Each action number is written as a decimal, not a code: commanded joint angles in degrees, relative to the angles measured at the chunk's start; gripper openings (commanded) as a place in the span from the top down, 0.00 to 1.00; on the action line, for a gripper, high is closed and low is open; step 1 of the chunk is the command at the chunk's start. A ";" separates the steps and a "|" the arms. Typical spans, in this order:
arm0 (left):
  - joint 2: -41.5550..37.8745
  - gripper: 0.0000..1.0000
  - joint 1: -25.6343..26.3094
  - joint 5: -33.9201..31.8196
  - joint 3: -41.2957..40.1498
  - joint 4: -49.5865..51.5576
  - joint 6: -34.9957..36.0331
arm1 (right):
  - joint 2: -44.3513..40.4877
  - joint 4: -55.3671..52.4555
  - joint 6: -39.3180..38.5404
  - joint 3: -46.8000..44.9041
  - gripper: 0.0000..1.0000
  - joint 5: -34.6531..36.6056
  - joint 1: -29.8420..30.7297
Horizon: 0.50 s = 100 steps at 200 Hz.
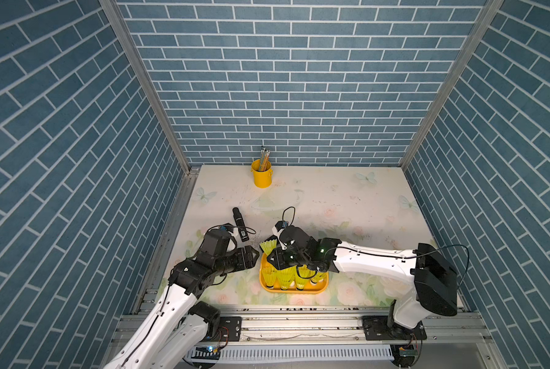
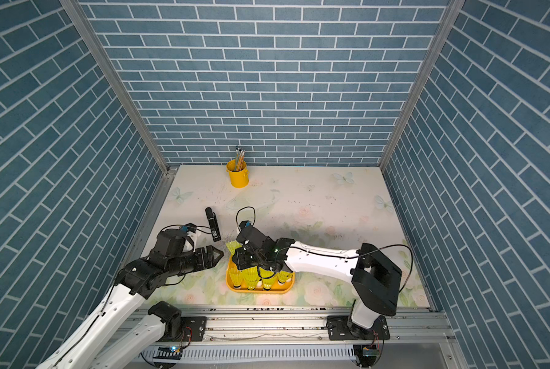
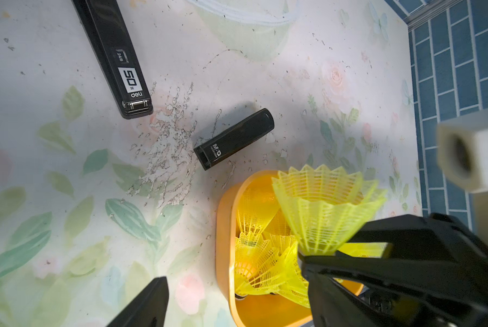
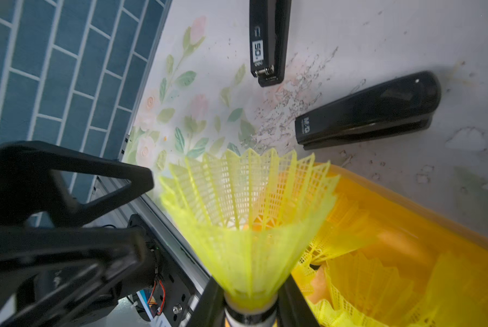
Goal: Put the shuttlecocks into the storage box
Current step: Place the shuttlecock in the storage box.
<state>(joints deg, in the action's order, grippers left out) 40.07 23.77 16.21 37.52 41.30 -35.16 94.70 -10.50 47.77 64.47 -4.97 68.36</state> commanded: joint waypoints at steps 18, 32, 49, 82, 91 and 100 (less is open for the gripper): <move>-0.77 0.17 -0.01 1.35 -1.70 1.08 0.00 | 2.96 -2.86 1.19 1.99 0.75 0.31 1.33; -0.79 0.17 -0.04 1.52 -2.11 0.80 0.00 | 3.54 -2.86 1.13 2.11 0.75 0.31 1.60; -0.81 0.17 -0.01 1.56 -2.50 0.44 -0.06 | 3.99 -3.13 0.93 2.65 0.75 1.63 1.97; -0.31 0.17 0.03 1.49 -2.13 -0.08 0.00 | 4.77 -4.93 -0.05 3.90 0.74 2.26 2.13; 0.02 0.17 -0.03 1.57 -1.94 -0.24 0.00 | 4.88 -5.31 -0.21 4.14 0.73 2.29 2.13; 0.15 0.17 -0.01 1.61 -1.88 -0.41 0.09 | 4.97 -5.71 -0.27 4.26 0.72 2.10 2.23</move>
<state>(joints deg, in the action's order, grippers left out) 39.86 23.77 17.56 35.38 41.34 -35.22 98.85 -13.37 47.72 67.05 -3.92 70.11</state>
